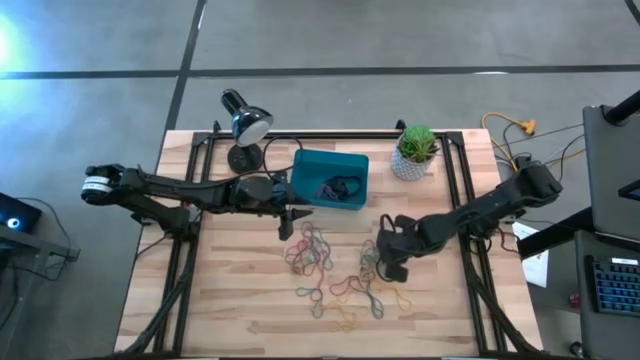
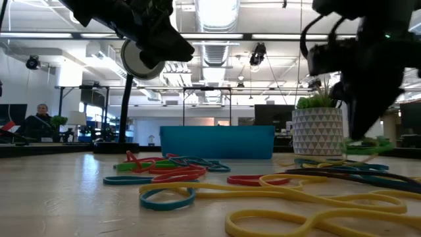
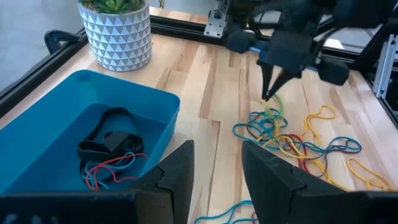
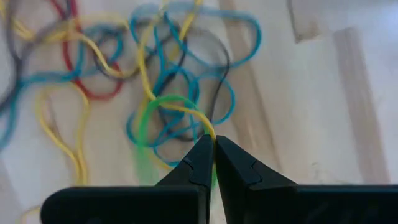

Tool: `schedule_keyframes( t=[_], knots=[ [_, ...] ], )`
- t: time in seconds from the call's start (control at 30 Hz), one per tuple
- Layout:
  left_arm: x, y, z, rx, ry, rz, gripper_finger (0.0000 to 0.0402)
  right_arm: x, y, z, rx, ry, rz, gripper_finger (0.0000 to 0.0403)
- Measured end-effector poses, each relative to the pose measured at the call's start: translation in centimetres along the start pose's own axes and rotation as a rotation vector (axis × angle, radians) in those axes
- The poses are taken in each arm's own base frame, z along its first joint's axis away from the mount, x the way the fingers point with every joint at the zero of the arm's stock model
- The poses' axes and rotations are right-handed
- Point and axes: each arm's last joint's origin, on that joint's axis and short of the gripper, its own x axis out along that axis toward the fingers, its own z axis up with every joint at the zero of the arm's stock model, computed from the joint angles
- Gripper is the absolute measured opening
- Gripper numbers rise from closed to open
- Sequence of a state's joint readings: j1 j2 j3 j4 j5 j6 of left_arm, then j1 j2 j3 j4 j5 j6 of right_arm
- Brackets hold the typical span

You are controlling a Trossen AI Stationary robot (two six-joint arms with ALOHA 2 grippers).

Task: Pick and place rubber bands into bin
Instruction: Put the yellow rubber band into the blue bin

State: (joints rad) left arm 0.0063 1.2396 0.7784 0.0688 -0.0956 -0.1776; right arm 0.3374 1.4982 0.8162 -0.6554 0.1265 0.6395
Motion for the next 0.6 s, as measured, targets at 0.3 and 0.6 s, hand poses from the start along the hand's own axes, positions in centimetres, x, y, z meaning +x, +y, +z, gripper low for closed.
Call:
schedule_keyframes(
  t=[0.3,0.6],
  knots=[
    [0.0,0.0,0.0,0.000,0.001,0.000,0.0118,1.6,0.3,0.1,-0.008,-0.058,0.041,0.0017],
    [0.0,0.0,-0.1,0.009,0.006,0.000,0.0118,1.6,0.1,-0.1,-0.027,-0.058,0.037,0.0089]
  ],
)
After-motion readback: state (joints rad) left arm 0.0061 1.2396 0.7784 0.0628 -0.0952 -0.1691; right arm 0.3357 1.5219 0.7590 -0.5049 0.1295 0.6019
